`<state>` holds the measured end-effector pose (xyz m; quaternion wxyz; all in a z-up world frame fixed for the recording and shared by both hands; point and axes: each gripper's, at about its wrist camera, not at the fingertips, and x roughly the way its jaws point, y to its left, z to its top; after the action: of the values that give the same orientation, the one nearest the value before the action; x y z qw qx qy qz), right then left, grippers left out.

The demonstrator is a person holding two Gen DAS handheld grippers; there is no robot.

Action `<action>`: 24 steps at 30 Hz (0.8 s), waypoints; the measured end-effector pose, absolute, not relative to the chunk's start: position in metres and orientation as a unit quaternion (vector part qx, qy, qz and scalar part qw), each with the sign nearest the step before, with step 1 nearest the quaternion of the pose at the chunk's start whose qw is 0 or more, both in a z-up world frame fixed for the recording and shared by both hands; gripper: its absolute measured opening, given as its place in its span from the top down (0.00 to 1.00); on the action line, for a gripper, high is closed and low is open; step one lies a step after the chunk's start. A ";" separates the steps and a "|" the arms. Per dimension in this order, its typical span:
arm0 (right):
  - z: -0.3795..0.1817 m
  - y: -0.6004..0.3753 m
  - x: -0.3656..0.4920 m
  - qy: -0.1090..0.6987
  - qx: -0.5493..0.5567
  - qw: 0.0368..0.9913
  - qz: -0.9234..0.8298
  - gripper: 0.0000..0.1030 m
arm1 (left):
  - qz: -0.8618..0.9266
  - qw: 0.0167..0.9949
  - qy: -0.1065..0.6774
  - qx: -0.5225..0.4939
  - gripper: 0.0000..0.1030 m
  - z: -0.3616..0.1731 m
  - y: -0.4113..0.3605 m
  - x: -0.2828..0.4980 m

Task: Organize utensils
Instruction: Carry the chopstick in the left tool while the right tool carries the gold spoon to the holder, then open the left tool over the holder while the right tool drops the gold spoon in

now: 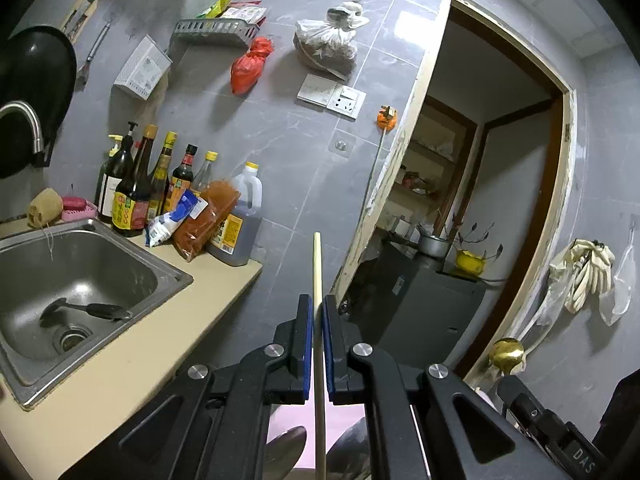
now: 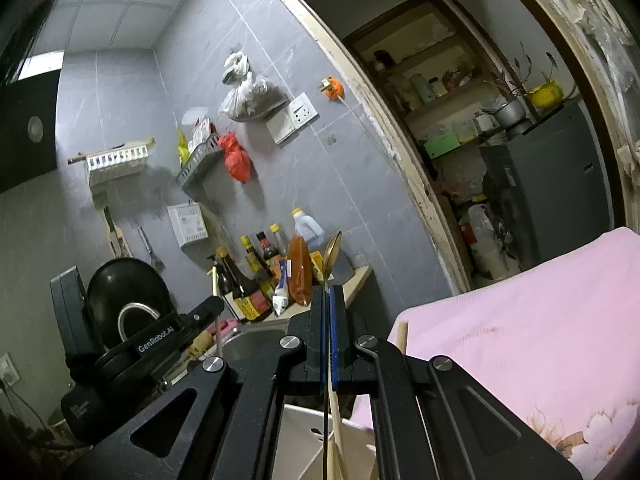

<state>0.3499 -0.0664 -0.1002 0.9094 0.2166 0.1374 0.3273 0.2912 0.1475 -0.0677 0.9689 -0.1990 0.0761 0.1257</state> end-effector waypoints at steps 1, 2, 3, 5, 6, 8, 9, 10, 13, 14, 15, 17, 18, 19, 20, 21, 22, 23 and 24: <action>-0.100 -0.067 0.349 0.138 0.214 0.910 0.326 0.98 | 0.125 0.969 0.078 -0.196 0.95 -0.068 0.146 0.291; -0.101 -0.067 0.348 0.138 0.211 0.912 0.325 0.98 | 0.125 0.970 0.081 -0.190 0.95 -0.068 0.145 0.291; -0.101 -0.067 0.347 0.140 0.208 0.912 0.324 0.98 | 0.123 0.971 0.082 -0.187 0.95 -0.068 0.145 0.290; -0.103 -0.070 0.347 0.146 0.206 0.913 0.320 0.98 | 0.121 0.972 0.089 -0.179 0.95 -0.069 0.144 0.289; -0.102 -0.070 0.346 0.148 0.206 0.913 0.319 0.98 | 0.120 0.973 0.093 -0.176 0.95 -0.069 0.144 0.288; -0.102 -0.072 0.345 0.151 0.205 0.914 0.316 0.98 | 0.119 0.973 0.101 -0.168 0.95 -0.068 0.143 0.286; -0.101 -0.073 0.345 0.152 0.204 0.914 0.315 0.98 | 0.118 0.974 0.105 -0.164 0.95 -0.068 0.142 0.285; -0.101 -0.073 0.344 0.152 0.202 0.915 0.314 0.98 | 0.117 0.974 0.108 -0.161 0.95 -0.068 0.142 0.283; -0.100 -0.074 0.342 0.158 0.196 0.915 0.314 0.98 | 0.115 0.975 0.123 -0.146 0.95 -0.067 0.140 0.280; -0.099 -0.074 0.342 0.160 0.193 0.916 0.313 0.98 | 0.115 0.975 0.129 -0.140 0.94 -0.066 0.139 0.279; -0.098 -0.075 0.340 0.161 0.190 0.917 0.312 0.98 | 0.114 0.975 0.133 -0.137 0.94 -0.065 0.138 0.278; -0.097 -0.076 0.339 0.166 0.185 0.918 0.310 0.98 | 0.113 0.974 0.141 -0.134 0.94 -0.064 0.138 0.275; -0.095 -0.076 0.339 0.168 0.184 0.918 0.310 0.98 | 0.112 0.974 0.145 -0.135 0.94 -0.064 0.138 0.274; -0.094 -0.077 0.338 0.170 0.182 0.918 0.309 0.97 | 0.111 0.973 0.151 -0.136 0.93 -0.063 0.138 0.273; -0.093 -0.078 0.337 0.172 0.179 0.918 0.309 0.97 | 0.109 0.972 0.156 -0.138 0.90 -0.063 0.139 0.272; -0.092 -0.078 0.336 0.174 0.177 0.918 0.309 0.97 | 0.105 0.971 0.163 -0.142 0.80 -0.063 0.140 0.271; -0.090 -0.078 0.335 0.175 0.176 0.918 0.310 0.97 | 0.102 0.970 0.168 -0.145 0.73 -0.063 0.140 0.271; -0.090 -0.079 0.334 0.176 0.175 0.917 0.312 0.97 | 0.098 0.968 0.171 -0.155 0.60 -0.062 0.142 0.269; -0.088 -0.080 0.332 0.178 0.171 0.917 0.314 0.97 | 0.093 0.967 0.170 -0.166 0.53 -0.062 0.143 0.266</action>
<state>0.3320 -0.0798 -0.0880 0.9168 0.1708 0.1782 0.3138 0.2662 0.1432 -0.0618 0.9669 -0.1660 0.1700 0.0931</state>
